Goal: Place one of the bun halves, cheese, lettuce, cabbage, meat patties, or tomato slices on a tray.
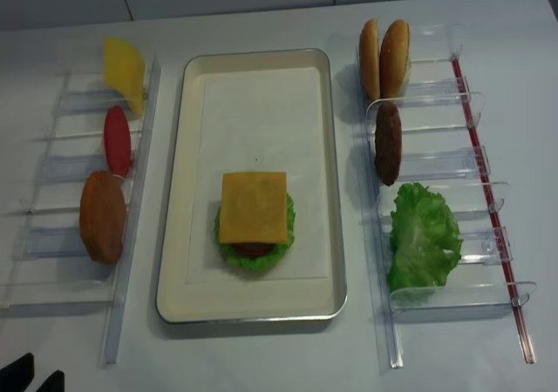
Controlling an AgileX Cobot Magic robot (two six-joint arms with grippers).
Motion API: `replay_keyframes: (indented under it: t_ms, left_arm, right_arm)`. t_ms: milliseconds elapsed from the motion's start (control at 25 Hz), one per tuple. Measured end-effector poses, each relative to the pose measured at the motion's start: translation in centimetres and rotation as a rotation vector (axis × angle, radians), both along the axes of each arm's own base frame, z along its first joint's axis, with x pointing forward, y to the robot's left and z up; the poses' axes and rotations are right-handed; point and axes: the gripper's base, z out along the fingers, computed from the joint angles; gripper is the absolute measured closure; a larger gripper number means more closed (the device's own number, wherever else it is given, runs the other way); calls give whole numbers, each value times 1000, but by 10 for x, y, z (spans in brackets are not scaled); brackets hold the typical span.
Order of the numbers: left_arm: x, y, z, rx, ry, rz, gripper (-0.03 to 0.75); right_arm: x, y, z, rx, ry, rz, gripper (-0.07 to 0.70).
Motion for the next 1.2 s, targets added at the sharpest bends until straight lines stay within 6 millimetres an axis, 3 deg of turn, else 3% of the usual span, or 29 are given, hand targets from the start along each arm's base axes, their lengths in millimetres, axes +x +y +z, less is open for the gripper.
replay_keyframes:
  t_ms: [1200]
  left_arm:
    - [2, 8, 0, 27, -5, 171, 480]
  right_arm:
    - [0, 0, 0, 0, 0, 0, 186]
